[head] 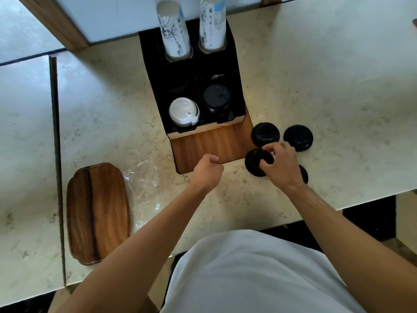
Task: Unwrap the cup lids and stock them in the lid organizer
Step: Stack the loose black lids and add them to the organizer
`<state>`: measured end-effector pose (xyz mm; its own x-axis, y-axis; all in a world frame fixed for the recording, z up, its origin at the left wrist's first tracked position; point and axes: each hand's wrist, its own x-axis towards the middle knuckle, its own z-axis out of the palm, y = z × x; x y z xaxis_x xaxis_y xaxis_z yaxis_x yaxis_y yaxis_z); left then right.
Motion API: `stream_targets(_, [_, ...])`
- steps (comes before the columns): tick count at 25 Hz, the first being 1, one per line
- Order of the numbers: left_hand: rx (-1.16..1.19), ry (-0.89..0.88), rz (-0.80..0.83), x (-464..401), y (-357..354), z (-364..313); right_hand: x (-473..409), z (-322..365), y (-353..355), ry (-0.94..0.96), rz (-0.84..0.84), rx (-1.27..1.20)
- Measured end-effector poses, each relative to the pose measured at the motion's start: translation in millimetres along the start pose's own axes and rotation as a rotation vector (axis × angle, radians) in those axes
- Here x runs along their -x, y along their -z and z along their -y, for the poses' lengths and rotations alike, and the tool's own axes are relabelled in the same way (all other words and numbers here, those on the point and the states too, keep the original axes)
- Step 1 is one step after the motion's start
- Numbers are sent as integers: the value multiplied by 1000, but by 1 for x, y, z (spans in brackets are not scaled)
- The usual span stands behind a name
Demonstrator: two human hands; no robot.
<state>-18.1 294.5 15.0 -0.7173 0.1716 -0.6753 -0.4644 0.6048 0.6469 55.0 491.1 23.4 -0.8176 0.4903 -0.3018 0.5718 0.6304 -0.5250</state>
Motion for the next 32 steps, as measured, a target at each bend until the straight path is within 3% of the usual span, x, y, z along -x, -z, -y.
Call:
stream_targets(5, [90, 89, 52, -3, -22, -12, -5, -20, -5, -36, 155, 203])
stream_targets(12, [116, 159, 75, -5, -31, -14, -9, -24, -21, 7, 162, 292])
stream_targets(19, [464, 278, 243, 1, -29, -16, 14, -8, -24, 108, 154, 95])
stream_targets(23, [684, 321, 325, 2, -25, -7, 28, -3, -26, 151, 162, 103])
stream_targets(32, [558, 293, 285, 15, -23, 3, 39, -31, -17, 163, 243, 76])
